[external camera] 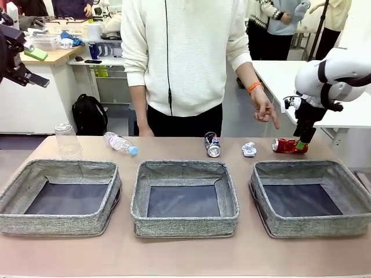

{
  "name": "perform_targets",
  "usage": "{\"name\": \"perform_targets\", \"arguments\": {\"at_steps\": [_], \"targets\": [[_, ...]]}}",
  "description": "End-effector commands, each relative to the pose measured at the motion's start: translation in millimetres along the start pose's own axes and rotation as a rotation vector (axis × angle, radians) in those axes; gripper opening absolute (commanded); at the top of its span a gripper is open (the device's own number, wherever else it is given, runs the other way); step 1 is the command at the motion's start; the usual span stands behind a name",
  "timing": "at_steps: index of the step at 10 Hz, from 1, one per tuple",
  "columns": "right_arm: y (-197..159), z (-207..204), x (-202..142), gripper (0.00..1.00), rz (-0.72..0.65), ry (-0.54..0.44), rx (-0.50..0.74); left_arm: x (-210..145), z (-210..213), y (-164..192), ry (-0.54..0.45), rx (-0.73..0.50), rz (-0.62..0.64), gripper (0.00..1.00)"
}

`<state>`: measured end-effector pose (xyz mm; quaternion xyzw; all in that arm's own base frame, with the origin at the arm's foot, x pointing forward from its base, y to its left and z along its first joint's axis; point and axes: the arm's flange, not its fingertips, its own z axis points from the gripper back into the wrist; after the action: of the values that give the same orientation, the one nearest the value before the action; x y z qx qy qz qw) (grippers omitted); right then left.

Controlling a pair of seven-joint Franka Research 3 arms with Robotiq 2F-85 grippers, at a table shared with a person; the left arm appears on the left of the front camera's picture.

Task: Sort the waste into the appropriate baskets.
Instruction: Pick up the waste item pointed out by the person.

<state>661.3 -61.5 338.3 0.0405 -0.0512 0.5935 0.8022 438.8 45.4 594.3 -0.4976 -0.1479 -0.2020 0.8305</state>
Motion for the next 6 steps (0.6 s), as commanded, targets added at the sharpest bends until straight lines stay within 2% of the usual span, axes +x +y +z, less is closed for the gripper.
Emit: {"name": "perform_targets", "arguments": {"at_steps": [1, 4, 6], "targets": [[-7.3, -7.4, 1.5, 1.0, 0.08, -0.068, 0.008, 0.3, -0.1, -2.1, 0.0, -0.005, -0.006, 1.0], [-6.5, -18.2, 2.7, 1.0, 0.098, -0.09, 0.073, 0.3, -0.1, -2.1, 0.0, -0.005, -0.006, 1.0], [-5.5, -19.9, 2.6, 1.0, 0.086, -0.058, 0.061, 0.3, -0.1, -2.1, 0.0, -0.005, -0.006, 1.0]]}}
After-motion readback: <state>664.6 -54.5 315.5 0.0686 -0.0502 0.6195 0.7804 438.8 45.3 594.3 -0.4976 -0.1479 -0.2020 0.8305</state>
